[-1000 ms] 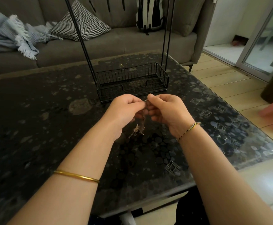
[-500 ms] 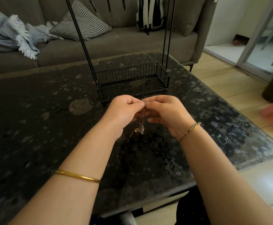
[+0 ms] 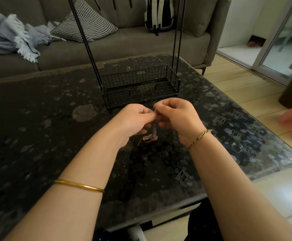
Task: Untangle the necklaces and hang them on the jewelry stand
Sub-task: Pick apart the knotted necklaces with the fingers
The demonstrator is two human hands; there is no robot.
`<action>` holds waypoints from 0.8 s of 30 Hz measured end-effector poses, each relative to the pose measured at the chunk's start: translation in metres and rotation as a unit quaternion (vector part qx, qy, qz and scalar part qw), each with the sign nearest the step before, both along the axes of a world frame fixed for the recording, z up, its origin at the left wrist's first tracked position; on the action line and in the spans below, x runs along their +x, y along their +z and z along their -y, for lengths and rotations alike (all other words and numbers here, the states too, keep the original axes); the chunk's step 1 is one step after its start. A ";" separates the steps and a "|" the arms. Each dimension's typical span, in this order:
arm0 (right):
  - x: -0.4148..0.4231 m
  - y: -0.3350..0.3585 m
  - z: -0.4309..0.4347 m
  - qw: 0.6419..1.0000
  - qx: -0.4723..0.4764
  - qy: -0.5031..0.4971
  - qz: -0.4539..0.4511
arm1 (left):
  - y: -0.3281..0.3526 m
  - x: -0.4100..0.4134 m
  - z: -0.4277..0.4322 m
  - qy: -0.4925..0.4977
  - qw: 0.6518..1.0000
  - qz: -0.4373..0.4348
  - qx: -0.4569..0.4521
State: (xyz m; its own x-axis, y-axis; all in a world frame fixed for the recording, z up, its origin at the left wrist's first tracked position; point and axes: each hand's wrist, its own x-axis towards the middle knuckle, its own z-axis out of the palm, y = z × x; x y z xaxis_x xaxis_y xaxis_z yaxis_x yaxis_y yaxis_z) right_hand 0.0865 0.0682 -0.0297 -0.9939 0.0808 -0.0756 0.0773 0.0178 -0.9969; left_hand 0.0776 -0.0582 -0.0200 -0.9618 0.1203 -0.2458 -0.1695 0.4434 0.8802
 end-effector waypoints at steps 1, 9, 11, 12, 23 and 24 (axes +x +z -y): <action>0.000 0.000 0.000 1.000 -0.005 0.001 0.001 | 0.000 0.000 0.000 0.004 1.000 -0.002 0.005; -0.001 -0.001 0.000 0.998 -0.028 0.042 0.035 | 0.003 0.003 0.006 0.052 0.996 -0.066 0.016; -0.001 -0.001 0.001 0.997 -0.038 0.048 0.044 | 0.004 0.003 0.005 0.049 0.997 -0.058 0.028; -0.001 -0.001 0.001 0.996 -0.047 0.054 0.049 | 0.005 0.002 0.004 0.052 0.997 -0.055 0.036; -0.004 0.002 -0.003 0.976 -0.209 0.022 0.058 | 0.010 0.002 0.003 0.091 0.983 -0.003 0.157; -0.004 0.003 -0.004 0.972 -0.226 0.013 0.057 | 0.011 0.001 0.002 0.089 0.984 0.001 0.155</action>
